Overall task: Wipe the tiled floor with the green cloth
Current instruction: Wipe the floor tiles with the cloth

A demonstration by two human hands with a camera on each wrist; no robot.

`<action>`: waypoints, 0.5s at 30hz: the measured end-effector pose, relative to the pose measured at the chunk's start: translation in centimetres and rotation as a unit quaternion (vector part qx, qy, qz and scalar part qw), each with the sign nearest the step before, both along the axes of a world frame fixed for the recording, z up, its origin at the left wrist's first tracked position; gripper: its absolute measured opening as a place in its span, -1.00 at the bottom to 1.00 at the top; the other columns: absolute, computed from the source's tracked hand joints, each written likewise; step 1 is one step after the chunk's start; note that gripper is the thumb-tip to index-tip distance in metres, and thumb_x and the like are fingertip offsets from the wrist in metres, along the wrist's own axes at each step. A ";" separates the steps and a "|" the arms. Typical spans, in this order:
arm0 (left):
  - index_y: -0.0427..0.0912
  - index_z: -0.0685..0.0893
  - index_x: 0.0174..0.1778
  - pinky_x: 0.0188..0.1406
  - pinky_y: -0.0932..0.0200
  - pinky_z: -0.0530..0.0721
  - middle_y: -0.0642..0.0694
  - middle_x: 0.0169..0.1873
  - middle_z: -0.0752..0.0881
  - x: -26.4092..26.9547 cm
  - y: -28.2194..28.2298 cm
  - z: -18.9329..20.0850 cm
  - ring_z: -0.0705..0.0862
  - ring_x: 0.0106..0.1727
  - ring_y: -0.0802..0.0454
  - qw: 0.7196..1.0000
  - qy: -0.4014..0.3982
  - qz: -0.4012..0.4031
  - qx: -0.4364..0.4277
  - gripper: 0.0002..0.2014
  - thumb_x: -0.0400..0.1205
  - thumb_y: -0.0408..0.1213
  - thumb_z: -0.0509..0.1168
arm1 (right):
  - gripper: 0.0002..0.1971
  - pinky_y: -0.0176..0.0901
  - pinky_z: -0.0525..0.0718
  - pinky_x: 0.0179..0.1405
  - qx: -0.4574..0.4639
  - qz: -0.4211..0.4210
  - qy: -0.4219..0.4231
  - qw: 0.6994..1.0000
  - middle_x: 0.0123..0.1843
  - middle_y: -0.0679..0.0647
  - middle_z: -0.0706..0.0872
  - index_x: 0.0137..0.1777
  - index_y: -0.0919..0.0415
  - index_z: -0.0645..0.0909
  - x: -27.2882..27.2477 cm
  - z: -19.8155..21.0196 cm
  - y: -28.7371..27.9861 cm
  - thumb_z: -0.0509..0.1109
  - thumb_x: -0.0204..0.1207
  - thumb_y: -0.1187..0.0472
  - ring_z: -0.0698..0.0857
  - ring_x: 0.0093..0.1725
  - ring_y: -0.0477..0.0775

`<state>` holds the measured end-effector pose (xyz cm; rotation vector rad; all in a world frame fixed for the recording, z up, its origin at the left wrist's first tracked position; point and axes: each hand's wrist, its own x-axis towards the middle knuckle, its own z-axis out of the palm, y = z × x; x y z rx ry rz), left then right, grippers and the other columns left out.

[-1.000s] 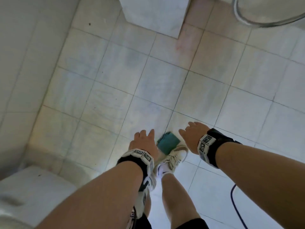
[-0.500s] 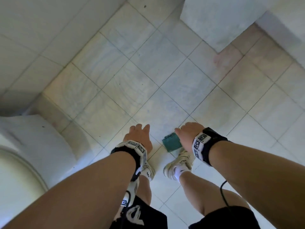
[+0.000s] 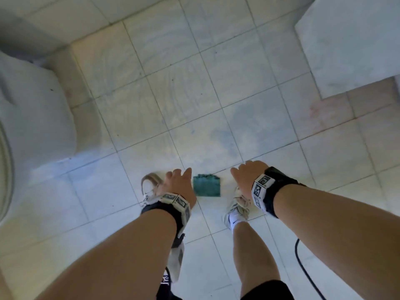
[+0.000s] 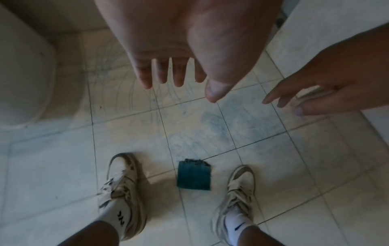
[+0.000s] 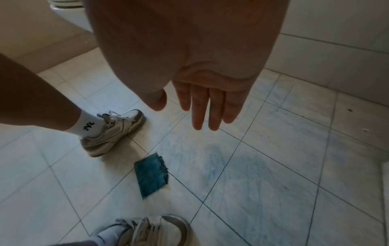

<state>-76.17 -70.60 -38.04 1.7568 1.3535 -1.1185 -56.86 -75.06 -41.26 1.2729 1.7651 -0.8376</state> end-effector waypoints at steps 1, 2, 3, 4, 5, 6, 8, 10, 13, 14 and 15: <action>0.03 0.17 0.65 0.35 -0.21 0.50 -0.08 0.53 0.36 0.4 -0.9 -0.2 0.35 0.52 -0.14 1.000 -0.003 0.014 0.002 -0.40 0.68 -0.23 0.21 | -0.50 0.02 0.55 0.07 0.009 0.007 0.001 1.000 0.19 0.08 0.63 0.36 0.09 0.42 0.4 -0.5 -0.4 0.47 0.49 0.02 0.62 0.19 0.16; 0.02 0.15 0.65 0.32 -0.18 0.51 -0.08 0.54 0.35 0.8 -1.8 -0.5 0.34 0.52 -0.13 1.000 -0.006 0.027 0.000 -0.38 0.68 -0.23 0.22 | -0.53 0.02 0.55 0.08 0.015 0.010 0.006 1.000 0.20 0.09 0.64 0.37 0.09 0.41 0.6 -0.9 -0.7 0.44 0.52 0.01 0.63 0.19 0.17; 0.01 0.12 0.68 0.32 -0.15 0.51 -0.08 0.57 0.32 0.9 -2.7 -0.8 0.32 0.53 -0.12 0.999 -0.013 0.039 -0.006 -0.35 0.68 -0.24 0.23 | -0.57 0.01 0.52 0.05 0.017 0.013 0.012 1.000 0.21 0.10 0.64 0.38 0.10 0.41 0.8 -1.1 -1.0 0.39 0.57 0.03 0.63 0.21 0.17; 0.00 0.08 0.70 0.35 -0.13 0.51 -0.09 0.59 0.29 1.0 -3.3 -1.3 0.29 0.56 -0.12 0.998 -0.020 0.051 -0.012 -0.31 0.67 -0.23 0.24 | -0.62 0.00 0.50 0.02 0.018 0.015 0.017 1.000 0.22 0.11 0.65 0.38 0.11 0.42 0.7 -1.5 -1.3 0.34 0.60 0.07 0.63 0.21 0.18; 0.00 0.06 0.71 0.38 -0.11 0.49 -0.09 0.61 0.27 0.9 -3.9 -1.9 0.27 0.57 -0.13 0.998 -0.025 0.058 -0.013 -0.28 0.67 -0.22 0.26 | -0.65 0.00 0.47 -0.01 0.016 0.014 0.022 1.000 0.22 0.12 0.65 0.38 0.11 0.42 0.6 -2.0 -1.6 0.29 0.62 0.12 0.63 0.22 0.19; 0.00 0.04 0.72 0.39 -0.11 0.49 -0.09 0.61 0.26 0.8 -4.3 -2.6 0.26 0.59 -0.13 0.998 -0.029 0.062 -0.012 -0.26 0.66 -0.20 0.28 | -0.66 0.00 0.46 -0.02 0.016 0.014 0.028 0.999 0.22 0.13 0.65 0.39 0.12 0.43 0.2 -2.5 -1.9 0.25 0.63 0.15 0.63 0.21 0.20; 0.00 0.04 0.72 0.41 -0.10 0.48 -0.08 0.61 0.26 0.2 -4.9 -4.0 0.25 0.59 -0.12 0.996 -0.032 0.077 -0.012 -0.24 0.66 -0.19 0.29 | -0.64 0.01 0.45 -0.03 0.010 0.010 0.036 0.999 0.22 0.13 0.64 0.41 0.12 0.42 -0.8 -3.7 -2.2 0.24 0.63 0.16 0.63 0.21 0.20; 0.00 0.05 0.72 0.42 -0.11 0.47 -0.08 0.61 0.26 -0.5 -5.2 -5.5 0.24 0.60 -0.12 0.996 -0.036 0.084 -0.010 -0.25 0.66 -0.23 0.28 | -0.61 0.01 0.46 -0.02 0.002 0.005 0.044 0.999 0.23 0.13 0.64 0.46 0.11 0.40 -2.0 -5.1 -2.5 0.25 0.64 0.15 0.62 0.23 0.21; -0.01 0.06 0.72 0.44 -0.10 0.46 -0.06 0.62 0.25 -2.0 -5.2 -8.1 0.21 0.62 -0.11 0.994 -0.052 0.093 0.001 -0.26 0.65 -0.27 0.27 | -0.60 0.02 0.49 0.05 -0.020 0.017 0.045 0.999 0.26 0.13 0.63 0.47 0.09 0.41 -4.2 -7.1 -2.5 0.27 0.64 0.16 0.60 0.25 0.20; -0.01 0.06 0.71 0.44 -0.09 0.46 -0.05 0.62 0.24 -2.5 -5.2 -9.2 0.20 0.62 -0.10 0.994 -0.058 0.096 0.008 -0.25 0.64 -0.28 0.28 | -0.60 0.02 0.50 0.08 -0.023 0.022 0.042 0.999 0.26 0.13 0.63 0.47 0.09 0.41 -4.9 -8.1 -2.6 0.27 0.64 0.18 0.60 0.26 0.20; -0.01 0.06 0.72 0.44 -0.08 0.46 -0.04 0.62 0.24 -3.0 -5.2 -10.4 0.19 0.63 -0.10 0.993 -0.066 0.099 0.013 -0.24 0.64 -0.28 0.28 | -0.60 0.03 0.52 0.10 -0.028 0.028 0.037 0.998 0.26 0.12 0.63 0.47 0.09 0.41 -5.7 -9.0 -2.6 0.26 0.64 0.19 0.61 0.26 0.20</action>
